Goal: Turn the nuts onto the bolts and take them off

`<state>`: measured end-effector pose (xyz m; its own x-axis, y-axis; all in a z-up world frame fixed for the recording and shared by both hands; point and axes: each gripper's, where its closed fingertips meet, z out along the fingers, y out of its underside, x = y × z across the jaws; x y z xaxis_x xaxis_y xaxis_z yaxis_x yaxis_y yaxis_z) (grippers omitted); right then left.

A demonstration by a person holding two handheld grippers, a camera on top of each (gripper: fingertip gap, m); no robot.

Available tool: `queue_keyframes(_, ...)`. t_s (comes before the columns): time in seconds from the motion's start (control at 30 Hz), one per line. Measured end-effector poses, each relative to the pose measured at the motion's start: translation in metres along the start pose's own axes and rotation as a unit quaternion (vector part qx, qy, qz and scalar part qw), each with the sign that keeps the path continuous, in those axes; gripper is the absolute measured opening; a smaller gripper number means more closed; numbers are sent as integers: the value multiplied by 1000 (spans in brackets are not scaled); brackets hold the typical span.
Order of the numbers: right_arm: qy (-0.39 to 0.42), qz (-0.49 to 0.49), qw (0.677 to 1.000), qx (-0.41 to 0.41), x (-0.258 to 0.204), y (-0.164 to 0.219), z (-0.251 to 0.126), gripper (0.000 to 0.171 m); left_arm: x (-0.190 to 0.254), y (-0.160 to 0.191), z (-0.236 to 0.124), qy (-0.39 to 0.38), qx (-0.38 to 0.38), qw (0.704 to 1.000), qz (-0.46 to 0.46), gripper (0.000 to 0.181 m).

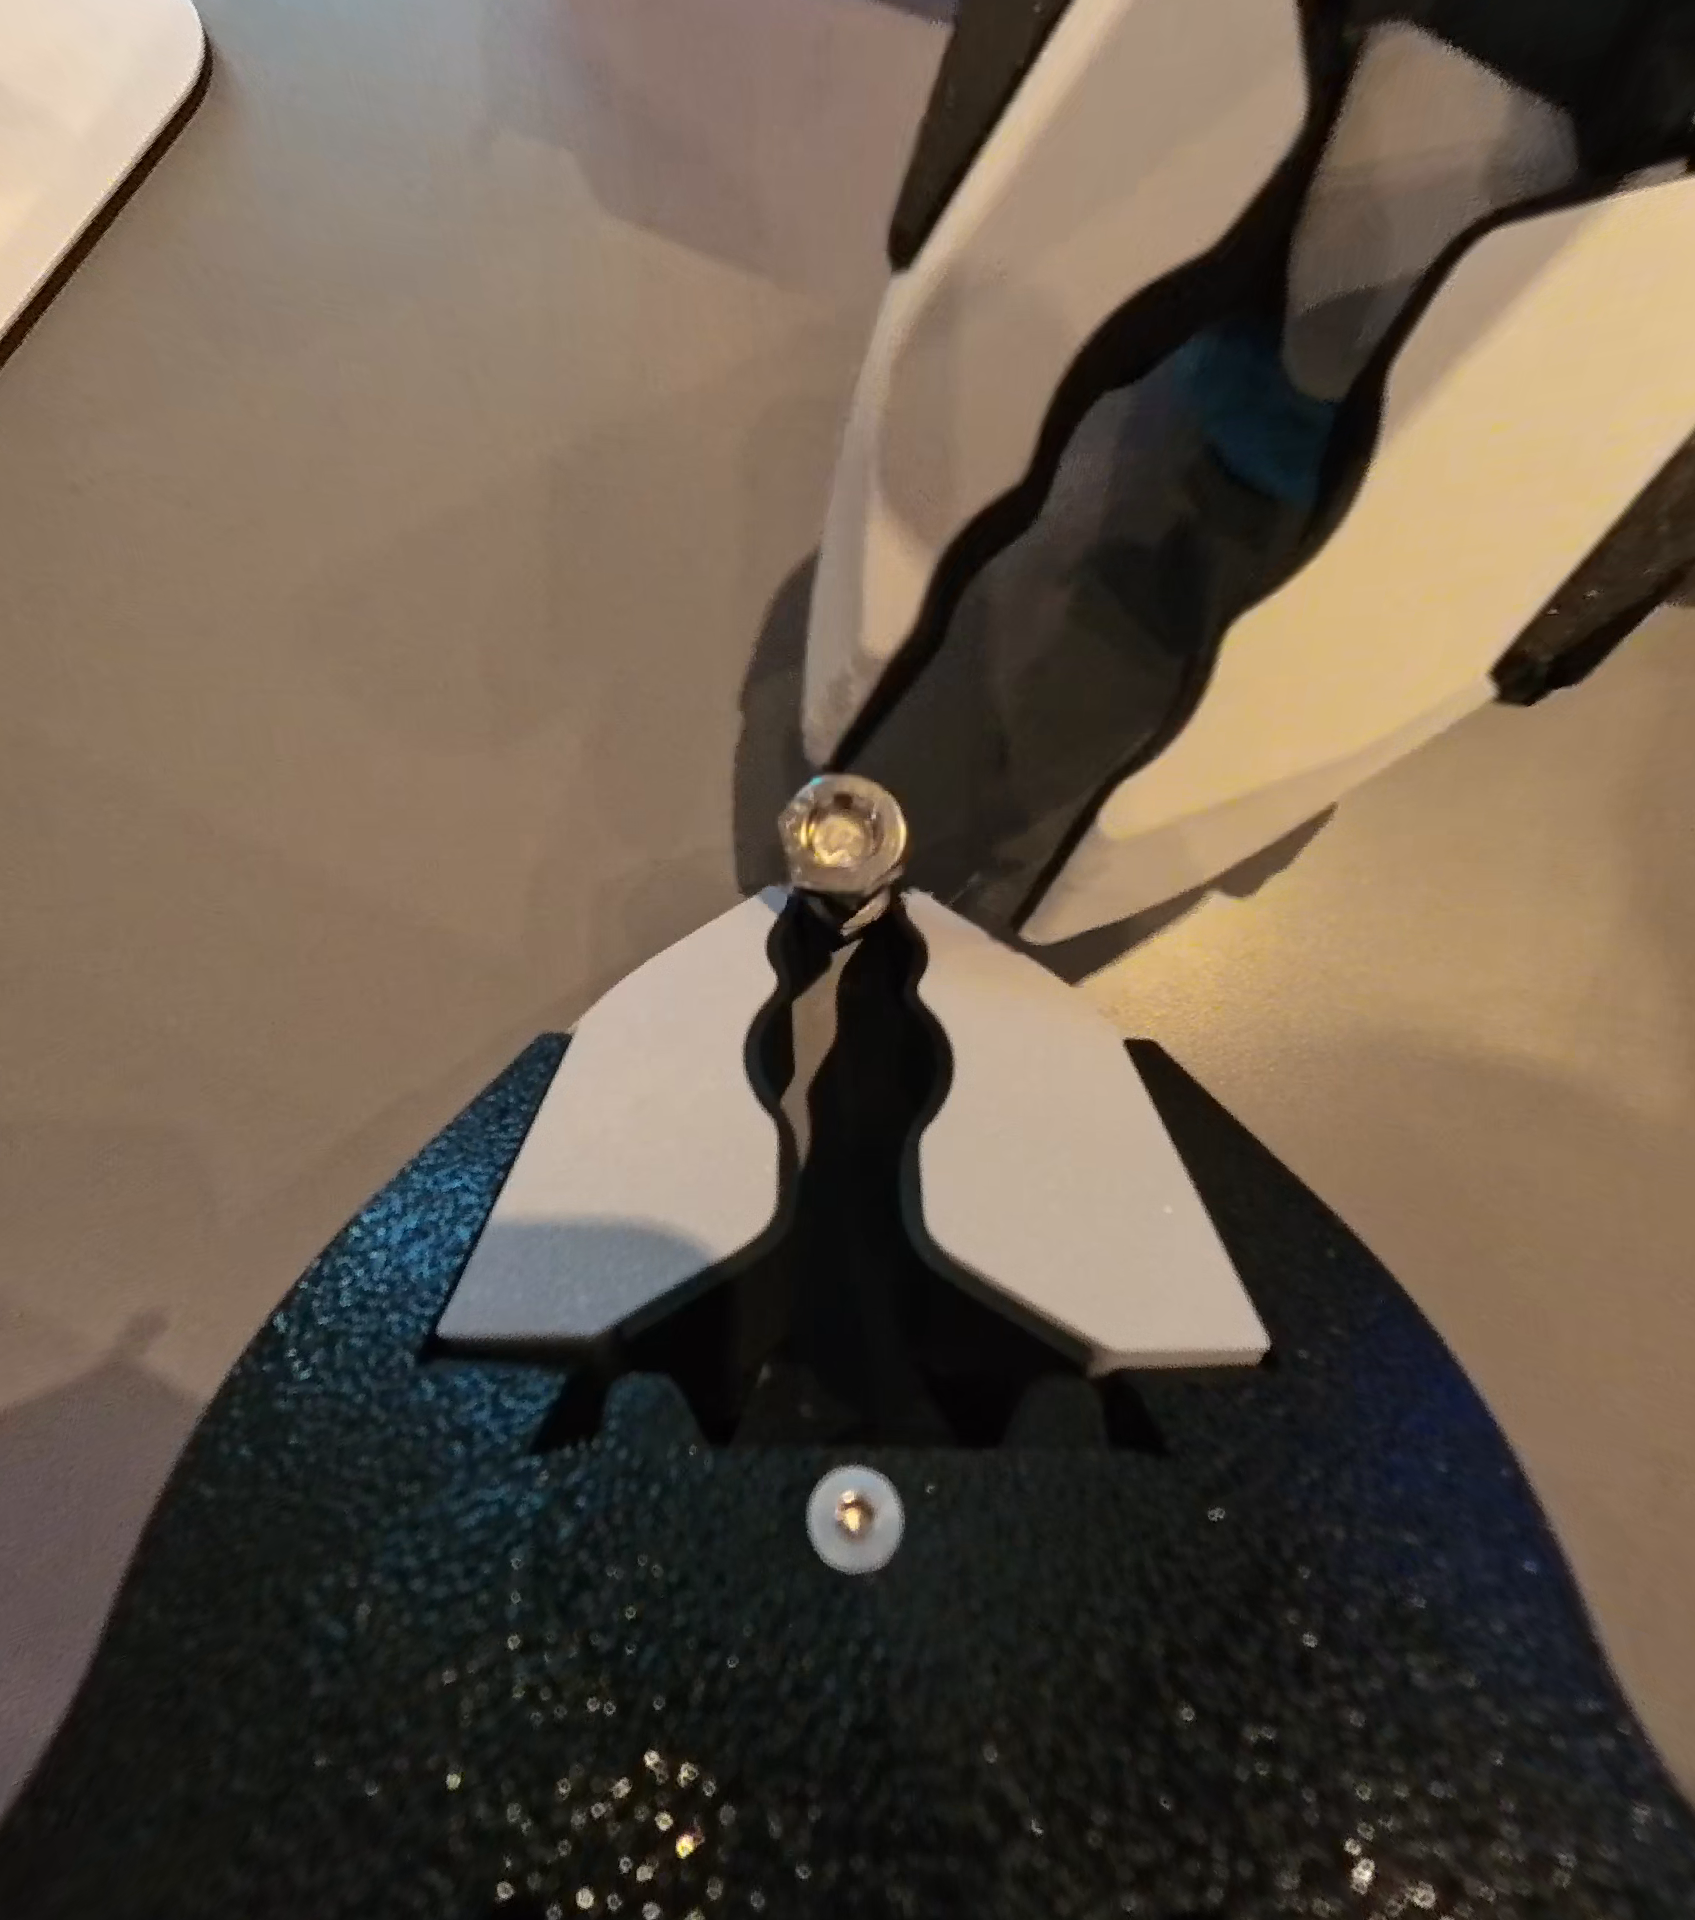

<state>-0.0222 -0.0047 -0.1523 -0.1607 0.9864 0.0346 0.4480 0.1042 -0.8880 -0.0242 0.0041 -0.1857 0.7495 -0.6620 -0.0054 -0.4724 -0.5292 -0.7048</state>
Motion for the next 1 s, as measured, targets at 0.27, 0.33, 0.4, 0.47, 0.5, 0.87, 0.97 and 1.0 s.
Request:
queue_keyframes(0.27,1,15,1000,25,1,-4,-6,31,0,0,0,0,0,1000,0,15)
queue_keyframes(0.33,7,18,1000,14,5,-3,-3,36,0,0,0,0,0,1000,0,15)
queue_keyframes(0.4,2,12,1000,1,3,0,0,39,0,0,0,0,0,1000,0,15)
queue_keyframes(0.47,-7,-5,1000,0,-3,1,-1,32,0,0,0,0,0,1000,0,15)
queue_keyframes(0.5,-12,-10,1000,2,-7,1,-3,24,0,0,0,0,0,1000,0,15)
queue_keyframes(0.87,-17,-2,1000,-6,-7,2,0,19,0,0,0,-1,1,1000,-1,15)
queue_keyframes(0.97,-11,-7,1000,23,-10,-4,-7,12,0,0,0,-1,0,1000,-1,15)
queue_keyframes(1.0,0,-7,1000,29,-7,-5,-8,14,0,0,0,-1,0,1000,-1,15)
